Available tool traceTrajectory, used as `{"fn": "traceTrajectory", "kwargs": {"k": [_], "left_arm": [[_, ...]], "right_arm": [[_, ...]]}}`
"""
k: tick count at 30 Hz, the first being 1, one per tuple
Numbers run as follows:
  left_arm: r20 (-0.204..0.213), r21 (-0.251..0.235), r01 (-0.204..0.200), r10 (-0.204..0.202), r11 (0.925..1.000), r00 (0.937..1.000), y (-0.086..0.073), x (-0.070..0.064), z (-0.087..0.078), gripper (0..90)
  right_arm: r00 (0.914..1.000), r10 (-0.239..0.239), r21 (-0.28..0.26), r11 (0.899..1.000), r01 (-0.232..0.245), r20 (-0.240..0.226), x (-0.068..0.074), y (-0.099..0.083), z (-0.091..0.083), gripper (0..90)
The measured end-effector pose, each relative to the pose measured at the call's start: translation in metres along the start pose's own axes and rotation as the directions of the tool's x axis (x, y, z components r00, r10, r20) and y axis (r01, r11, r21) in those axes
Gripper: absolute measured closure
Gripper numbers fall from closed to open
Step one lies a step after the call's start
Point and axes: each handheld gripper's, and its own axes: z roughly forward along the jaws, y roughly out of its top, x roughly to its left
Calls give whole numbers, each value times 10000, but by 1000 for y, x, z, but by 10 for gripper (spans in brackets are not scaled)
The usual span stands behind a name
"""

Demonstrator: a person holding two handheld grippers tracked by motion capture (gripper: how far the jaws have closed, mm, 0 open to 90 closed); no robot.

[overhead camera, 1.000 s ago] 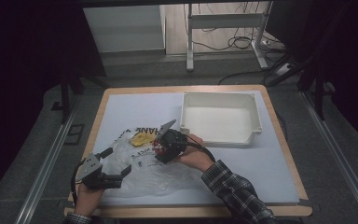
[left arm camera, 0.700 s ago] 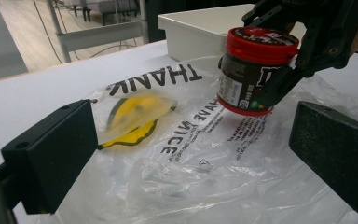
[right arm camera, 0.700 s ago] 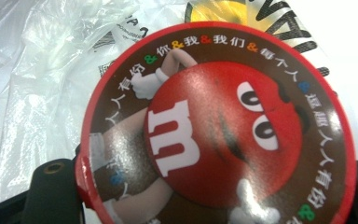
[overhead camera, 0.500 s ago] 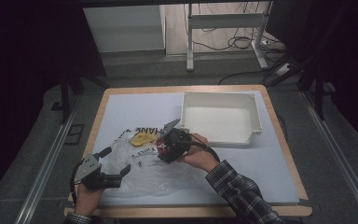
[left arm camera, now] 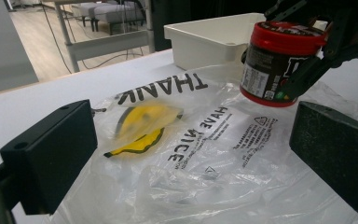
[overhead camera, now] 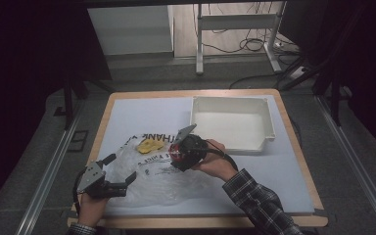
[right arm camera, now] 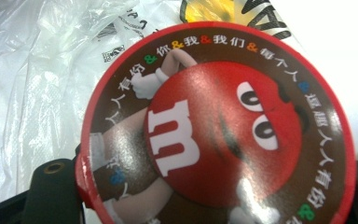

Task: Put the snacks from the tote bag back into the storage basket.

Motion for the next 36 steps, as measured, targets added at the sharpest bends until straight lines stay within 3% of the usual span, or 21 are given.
{"fn": "traceTrajectory", "kwargs": {"k": [36], "left_arm": [[25,73,-67,67,10000,10000,0,-1,1,6]], "right_arm": [[9972,516,-130,9986,-510,535,-21,-32,-44,254]]}}
